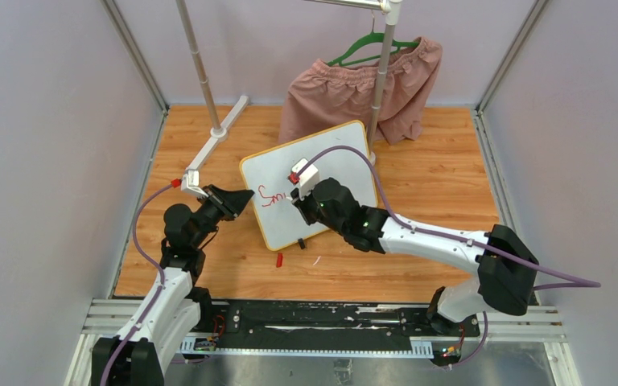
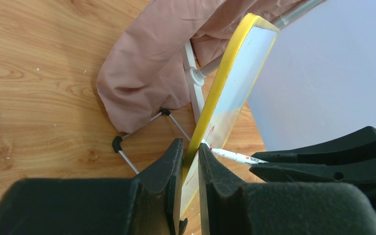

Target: Write a sentence on the whiteboard

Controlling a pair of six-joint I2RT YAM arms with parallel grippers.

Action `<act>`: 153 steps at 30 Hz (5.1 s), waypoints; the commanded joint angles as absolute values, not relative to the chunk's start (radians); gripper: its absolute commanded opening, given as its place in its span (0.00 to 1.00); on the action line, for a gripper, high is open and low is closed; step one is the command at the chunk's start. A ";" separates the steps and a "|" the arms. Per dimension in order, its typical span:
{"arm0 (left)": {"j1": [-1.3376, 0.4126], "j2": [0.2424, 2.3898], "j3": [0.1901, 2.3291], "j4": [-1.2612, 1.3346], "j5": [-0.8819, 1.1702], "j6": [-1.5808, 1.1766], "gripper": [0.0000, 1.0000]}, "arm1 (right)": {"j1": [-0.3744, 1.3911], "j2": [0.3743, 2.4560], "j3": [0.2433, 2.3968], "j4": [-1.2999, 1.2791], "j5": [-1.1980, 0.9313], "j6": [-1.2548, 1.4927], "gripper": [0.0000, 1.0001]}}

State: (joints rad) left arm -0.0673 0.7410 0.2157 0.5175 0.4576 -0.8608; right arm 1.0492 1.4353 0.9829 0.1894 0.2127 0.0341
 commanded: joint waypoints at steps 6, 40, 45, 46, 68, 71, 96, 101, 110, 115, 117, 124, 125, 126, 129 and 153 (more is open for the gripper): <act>-0.064 0.727 0.208 0.533 0.479 -0.867 0.00 | 1.045 1.376 0.960 0.214 0.248 0.024 0.00; -0.066 0.719 0.205 0.533 0.482 -0.870 0.00 | 1.045 1.440 1.056 0.190 0.219 0.023 0.00; -0.065 0.719 0.205 0.534 0.482 -0.868 0.00 | 1.045 1.450 1.053 0.186 0.232 0.024 0.00; -0.065 0.718 0.205 0.534 0.482 -0.868 0.00 | 1.045 1.450 1.053 0.186 0.237 0.023 0.00; -0.065 0.725 0.207 0.534 0.482 -0.867 0.00 | 1.037 1.354 1.004 0.264 0.186 0.029 0.00; -0.065 0.725 0.208 0.533 0.482 -0.867 0.00 | 1.029 1.369 1.020 0.222 0.221 0.025 0.00; -0.066 0.725 0.205 0.534 0.481 -0.867 0.00 | 1.010 1.398 1.031 0.212 0.243 0.038 0.00; -0.066 0.725 0.204 0.534 0.482 -0.868 0.00 | 1.005 1.408 1.047 0.212 0.239 0.038 0.00; -0.065 0.723 0.205 0.534 0.481 -0.868 0.00 | 1.000 1.433 1.071 0.203 0.232 0.039 0.00; -0.065 0.721 0.204 0.534 0.482 -0.868 0.00 | 0.999 1.443 1.066 0.192 0.232 0.050 0.00; -0.064 0.721 0.205 0.534 0.480 -0.868 0.00 | 0.999 1.443 1.058 0.190 0.232 0.054 0.00; -0.065 0.723 0.206 0.533 0.480 -0.868 0.00 | 0.999 1.431 1.025 0.190 0.228 0.070 0.00; -0.064 0.723 0.206 0.533 0.480 -0.868 0.00 | 0.999 1.427 1.021 0.190 0.226 0.073 0.00; -0.066 0.723 0.207 0.534 0.479 -0.868 0.00 | 0.998 1.425 1.016 0.190 0.223 0.075 0.00; -0.065 0.724 0.206 0.533 0.479 -0.867 0.00 | 0.998 1.418 1.001 0.191 0.220 0.082 0.00; -0.064 0.728 0.207 0.534 0.480 -0.866 0.00 | 1.002 1.346 0.946 0.208 0.226 0.110 0.00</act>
State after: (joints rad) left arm -0.0677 0.7330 0.2146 0.5182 0.4633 -0.8612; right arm 1.0138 1.3937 0.9504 0.2012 0.2096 0.0971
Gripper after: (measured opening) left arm 0.194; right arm 0.183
